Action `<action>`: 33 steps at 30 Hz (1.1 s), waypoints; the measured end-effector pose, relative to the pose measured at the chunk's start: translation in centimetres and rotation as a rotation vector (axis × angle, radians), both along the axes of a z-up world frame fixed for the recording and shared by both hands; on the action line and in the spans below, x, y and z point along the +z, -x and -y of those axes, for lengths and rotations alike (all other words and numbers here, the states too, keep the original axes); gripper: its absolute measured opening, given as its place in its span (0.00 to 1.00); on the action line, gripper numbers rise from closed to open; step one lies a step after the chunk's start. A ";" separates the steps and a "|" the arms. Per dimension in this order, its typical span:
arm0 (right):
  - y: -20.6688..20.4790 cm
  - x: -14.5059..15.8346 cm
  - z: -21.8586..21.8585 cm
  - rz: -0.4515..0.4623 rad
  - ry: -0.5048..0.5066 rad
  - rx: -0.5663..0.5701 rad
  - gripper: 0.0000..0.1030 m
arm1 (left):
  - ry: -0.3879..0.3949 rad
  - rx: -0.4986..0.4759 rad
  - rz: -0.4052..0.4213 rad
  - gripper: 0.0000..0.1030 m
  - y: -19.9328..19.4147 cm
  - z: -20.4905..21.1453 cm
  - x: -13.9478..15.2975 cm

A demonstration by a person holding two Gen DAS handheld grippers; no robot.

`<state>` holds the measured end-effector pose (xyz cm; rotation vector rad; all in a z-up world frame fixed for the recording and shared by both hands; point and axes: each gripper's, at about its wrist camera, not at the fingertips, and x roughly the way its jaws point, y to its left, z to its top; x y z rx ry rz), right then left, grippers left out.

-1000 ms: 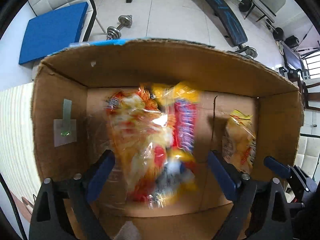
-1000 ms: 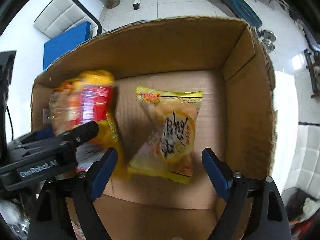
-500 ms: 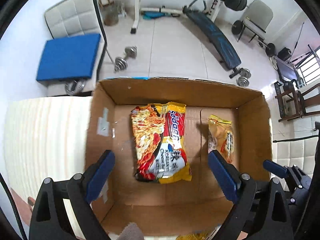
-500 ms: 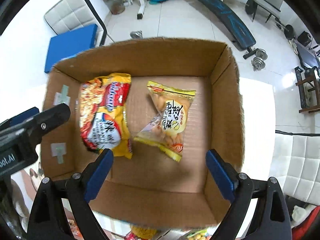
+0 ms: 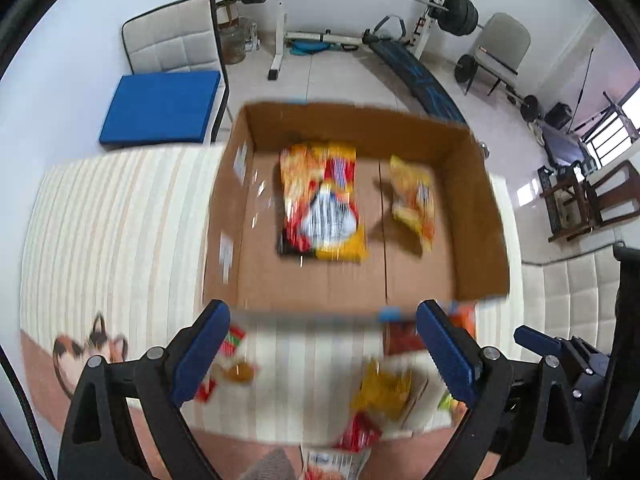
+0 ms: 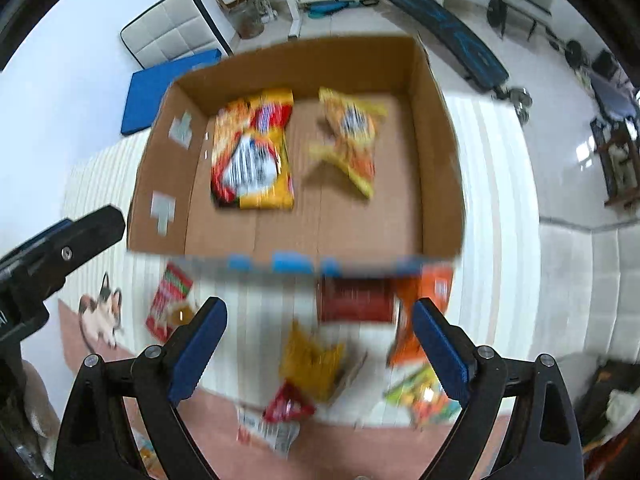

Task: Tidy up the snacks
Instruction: 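Grasp the white cookie packet with the left tool while the right grasps the white box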

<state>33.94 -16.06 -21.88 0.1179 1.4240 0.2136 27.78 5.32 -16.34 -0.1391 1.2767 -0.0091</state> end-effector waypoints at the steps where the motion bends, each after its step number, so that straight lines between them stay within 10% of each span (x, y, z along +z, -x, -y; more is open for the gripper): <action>1: 1.0 -0.5 0.2 -0.011 -0.001 -0.006 0.93 | -0.003 -0.001 -0.011 0.93 1.3 0.1 -0.5; 12: 11.0 -8.6 4.8 -0.210 -0.035 -0.106 0.91 | 0.012 -0.027 -0.319 0.93 15.1 0.4 -12.3; 17: 12.1 -12.0 5.9 -0.246 -0.083 -0.168 0.64 | 0.009 -0.056 -0.429 0.93 17.7 2.4 -17.6; 25: 10.5 -16.0 5.3 -0.300 -0.123 -0.249 0.64 | -0.003 -0.030 -0.497 0.92 17.6 4.3 -21.9; 33: 9.7 -17.7 4.0 -0.344 -0.052 -0.212 0.53 | 0.002 -0.040 -0.471 0.70 17.6 5.7 -21.7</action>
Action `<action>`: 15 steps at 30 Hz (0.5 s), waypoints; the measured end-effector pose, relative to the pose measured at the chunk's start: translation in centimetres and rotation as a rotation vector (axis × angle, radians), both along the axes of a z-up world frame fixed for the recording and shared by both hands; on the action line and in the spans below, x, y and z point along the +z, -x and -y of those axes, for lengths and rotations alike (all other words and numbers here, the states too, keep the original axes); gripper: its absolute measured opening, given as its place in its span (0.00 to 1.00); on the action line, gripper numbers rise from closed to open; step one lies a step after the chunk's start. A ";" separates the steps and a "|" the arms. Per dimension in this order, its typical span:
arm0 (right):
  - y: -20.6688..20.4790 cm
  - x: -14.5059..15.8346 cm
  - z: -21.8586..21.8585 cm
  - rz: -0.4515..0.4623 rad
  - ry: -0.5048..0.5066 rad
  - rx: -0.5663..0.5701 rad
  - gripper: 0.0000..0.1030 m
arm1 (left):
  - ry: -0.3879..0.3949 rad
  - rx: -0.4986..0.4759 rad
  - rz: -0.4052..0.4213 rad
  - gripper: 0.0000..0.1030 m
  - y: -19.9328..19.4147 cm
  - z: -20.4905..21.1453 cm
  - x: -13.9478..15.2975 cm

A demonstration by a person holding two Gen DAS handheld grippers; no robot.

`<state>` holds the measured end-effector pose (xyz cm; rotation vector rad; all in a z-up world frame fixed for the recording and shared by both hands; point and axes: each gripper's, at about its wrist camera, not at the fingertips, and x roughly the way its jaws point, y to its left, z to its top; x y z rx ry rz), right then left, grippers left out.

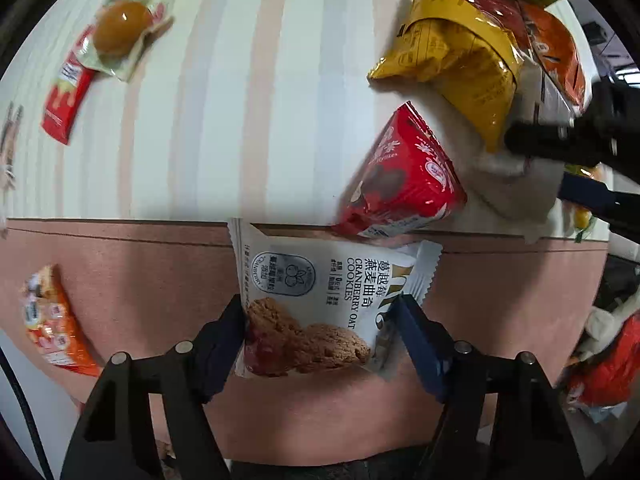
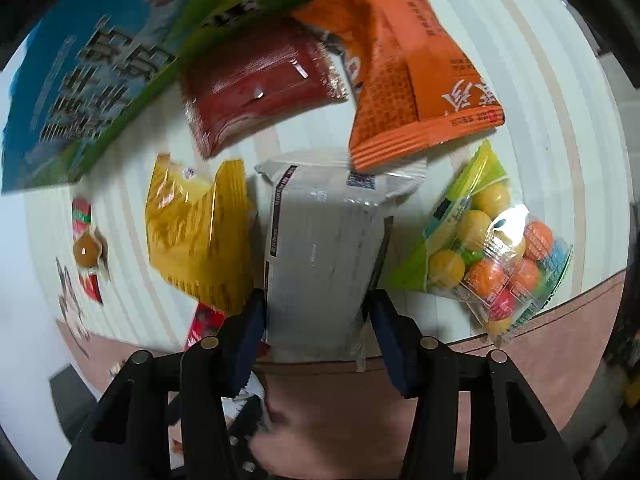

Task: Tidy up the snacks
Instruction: 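Grasp the white cookie packet with the left tool while the right grasps the white box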

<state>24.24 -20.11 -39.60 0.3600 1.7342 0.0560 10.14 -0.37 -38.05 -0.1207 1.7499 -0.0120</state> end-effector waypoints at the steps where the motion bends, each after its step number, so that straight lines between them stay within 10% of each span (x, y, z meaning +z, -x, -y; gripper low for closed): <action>1: 0.3 -0.1 -0.2 -0.010 0.010 0.018 0.53 | -0.001 -0.003 0.004 0.70 0.0 0.2 0.1; 15: 6.0 -1.4 -0.8 -0.074 0.067 0.156 0.56 | 0.029 0.001 -0.009 0.71 0.6 2.1 -0.4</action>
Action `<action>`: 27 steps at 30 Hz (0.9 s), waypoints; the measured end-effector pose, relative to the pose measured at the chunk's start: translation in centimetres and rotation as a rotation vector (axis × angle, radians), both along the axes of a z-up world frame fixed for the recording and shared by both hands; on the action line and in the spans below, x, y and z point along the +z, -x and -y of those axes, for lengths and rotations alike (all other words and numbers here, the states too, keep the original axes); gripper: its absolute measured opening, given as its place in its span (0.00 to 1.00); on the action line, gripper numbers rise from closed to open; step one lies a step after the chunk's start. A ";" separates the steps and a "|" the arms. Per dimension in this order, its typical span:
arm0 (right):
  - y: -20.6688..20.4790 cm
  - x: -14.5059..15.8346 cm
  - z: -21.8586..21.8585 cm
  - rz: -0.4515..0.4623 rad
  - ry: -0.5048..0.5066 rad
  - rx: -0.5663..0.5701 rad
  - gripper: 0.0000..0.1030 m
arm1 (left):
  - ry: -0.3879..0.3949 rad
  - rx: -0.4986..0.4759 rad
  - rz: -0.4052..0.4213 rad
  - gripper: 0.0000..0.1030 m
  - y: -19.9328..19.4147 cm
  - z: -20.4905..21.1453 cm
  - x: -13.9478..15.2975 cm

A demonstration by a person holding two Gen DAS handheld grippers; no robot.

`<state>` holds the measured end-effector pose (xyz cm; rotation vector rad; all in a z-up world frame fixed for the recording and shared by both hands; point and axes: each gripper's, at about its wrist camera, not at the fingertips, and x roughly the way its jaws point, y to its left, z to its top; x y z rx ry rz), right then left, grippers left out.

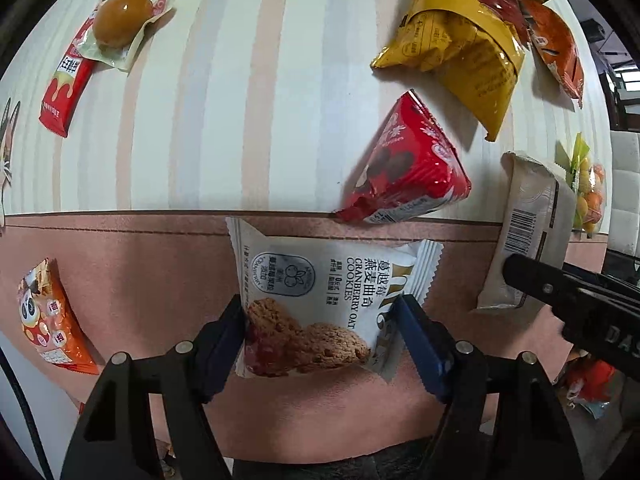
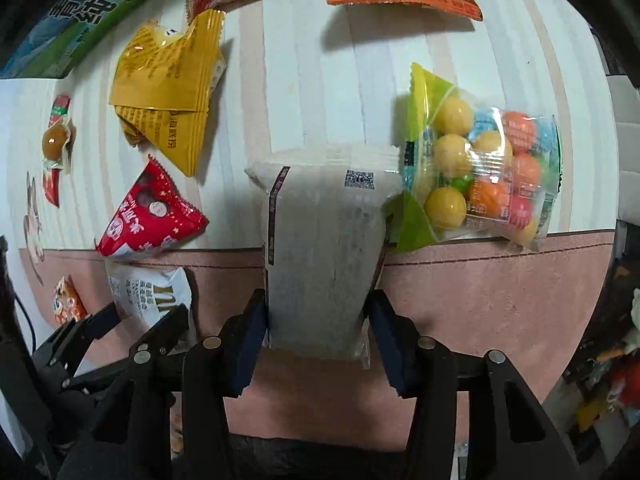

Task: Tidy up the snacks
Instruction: 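Grasp the white cookie packet with the left tool while the right grasps the white box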

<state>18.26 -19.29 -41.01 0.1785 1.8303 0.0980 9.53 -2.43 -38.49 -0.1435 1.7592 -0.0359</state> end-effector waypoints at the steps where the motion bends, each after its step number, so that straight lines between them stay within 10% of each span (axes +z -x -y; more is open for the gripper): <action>1: 0.2 -0.3 -0.2 0.002 0.012 -0.002 0.56 | -0.004 -0.002 0.006 0.70 0.1 0.3 0.0; 20: 2.6 4.1 -1.8 0.115 -0.076 -0.009 0.47 | 0.016 -0.003 0.028 0.44 0.2 -0.5 3.0; 27: 1.0 2.5 -2.3 0.083 -0.053 0.001 0.47 | 0.001 -0.027 0.014 0.86 -0.9 -0.7 0.6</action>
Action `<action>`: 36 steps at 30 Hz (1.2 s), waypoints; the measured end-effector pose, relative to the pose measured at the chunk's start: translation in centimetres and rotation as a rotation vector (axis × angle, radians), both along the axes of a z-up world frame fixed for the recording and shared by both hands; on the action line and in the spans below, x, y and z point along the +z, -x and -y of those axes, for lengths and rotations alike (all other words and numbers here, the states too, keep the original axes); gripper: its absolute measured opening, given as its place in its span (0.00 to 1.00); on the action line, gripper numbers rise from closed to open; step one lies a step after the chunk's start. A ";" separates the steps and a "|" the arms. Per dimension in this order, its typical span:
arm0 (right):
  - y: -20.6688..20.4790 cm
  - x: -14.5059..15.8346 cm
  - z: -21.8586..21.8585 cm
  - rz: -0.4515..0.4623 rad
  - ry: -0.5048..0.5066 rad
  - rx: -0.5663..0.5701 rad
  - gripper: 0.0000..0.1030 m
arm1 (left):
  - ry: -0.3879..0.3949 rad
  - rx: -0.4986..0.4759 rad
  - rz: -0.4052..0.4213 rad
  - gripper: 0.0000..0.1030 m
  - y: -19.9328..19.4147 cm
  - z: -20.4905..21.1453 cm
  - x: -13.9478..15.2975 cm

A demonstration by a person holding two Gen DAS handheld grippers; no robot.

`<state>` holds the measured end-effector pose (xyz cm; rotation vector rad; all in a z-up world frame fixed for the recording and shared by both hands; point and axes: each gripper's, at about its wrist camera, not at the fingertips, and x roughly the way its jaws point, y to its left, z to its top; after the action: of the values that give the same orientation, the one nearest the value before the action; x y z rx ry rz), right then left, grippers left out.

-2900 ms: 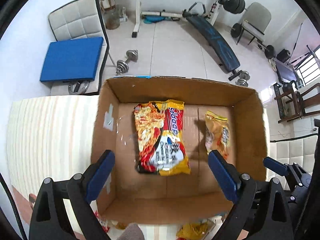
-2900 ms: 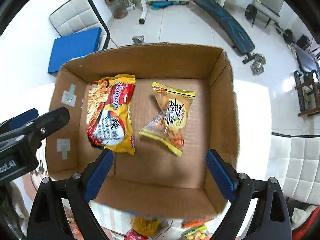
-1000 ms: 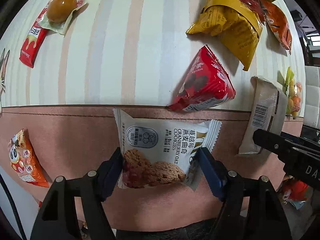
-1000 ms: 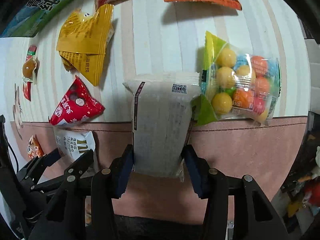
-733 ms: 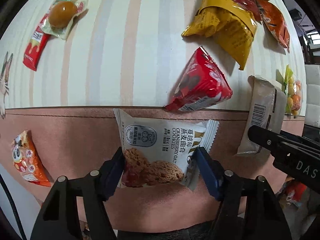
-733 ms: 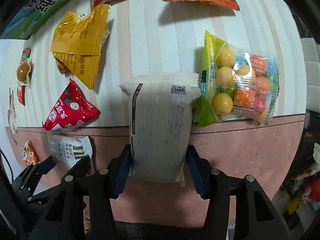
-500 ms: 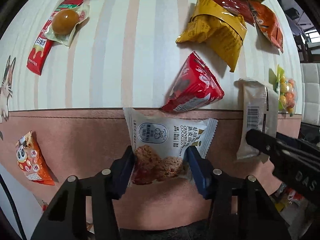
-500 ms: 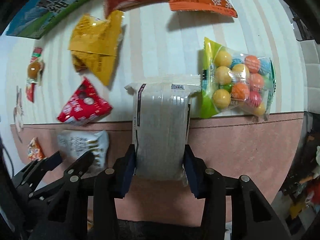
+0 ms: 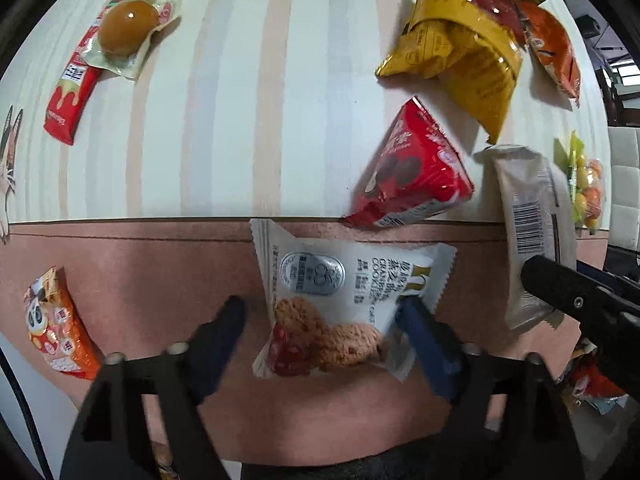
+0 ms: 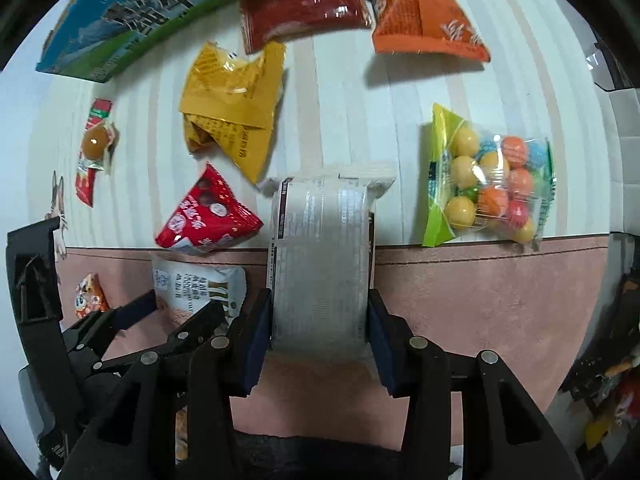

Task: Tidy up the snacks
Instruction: 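Grasp the white cookie packet with the left tool while the right grasps the white box, then carry the cookie packet and white box into the cardboard box and release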

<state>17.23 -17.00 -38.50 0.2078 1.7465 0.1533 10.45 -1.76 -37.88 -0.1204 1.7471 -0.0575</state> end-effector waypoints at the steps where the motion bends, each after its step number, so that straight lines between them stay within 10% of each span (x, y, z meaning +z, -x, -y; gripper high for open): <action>1: -0.3 -0.4 0.1 -0.007 0.002 0.001 0.47 | 0.004 0.000 0.005 0.87 -0.1 0.1 -0.2; 17: -0.6 -3.4 -3.2 -0.027 0.042 0.051 0.48 | 0.019 -0.015 0.049 0.48 -0.9 1.3 2.7; 20: -0.4 -3.1 -3.0 -0.030 0.038 0.061 0.49 | 0.033 -0.011 0.027 0.57 -0.8 0.6 2.4; 24: 0.1 -3.3 -1.7 -0.069 -0.006 0.021 0.50 | 0.020 -0.016 -0.006 0.93 0.0 -1.3 -0.1; 31: 0.2 -3.5 0.3 -0.098 -0.008 -0.002 0.59 | -0.081 -0.094 0.034 0.99 0.0 0.2 -0.9; 33: 0.2 -3.6 0.1 -0.095 0.001 0.005 0.60 | -0.080 -0.099 0.039 0.90 0.0 0.5 -1.0; 36: 0.2 -3.6 -0.2 -0.089 0.021 0.010 0.60 | -0.073 -0.126 0.068 0.51 -0.3 0.7 1.0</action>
<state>17.06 -16.82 -42.07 0.1926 1.8368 0.1346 10.76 -2.51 -36.93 0.0446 1.6849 -0.0890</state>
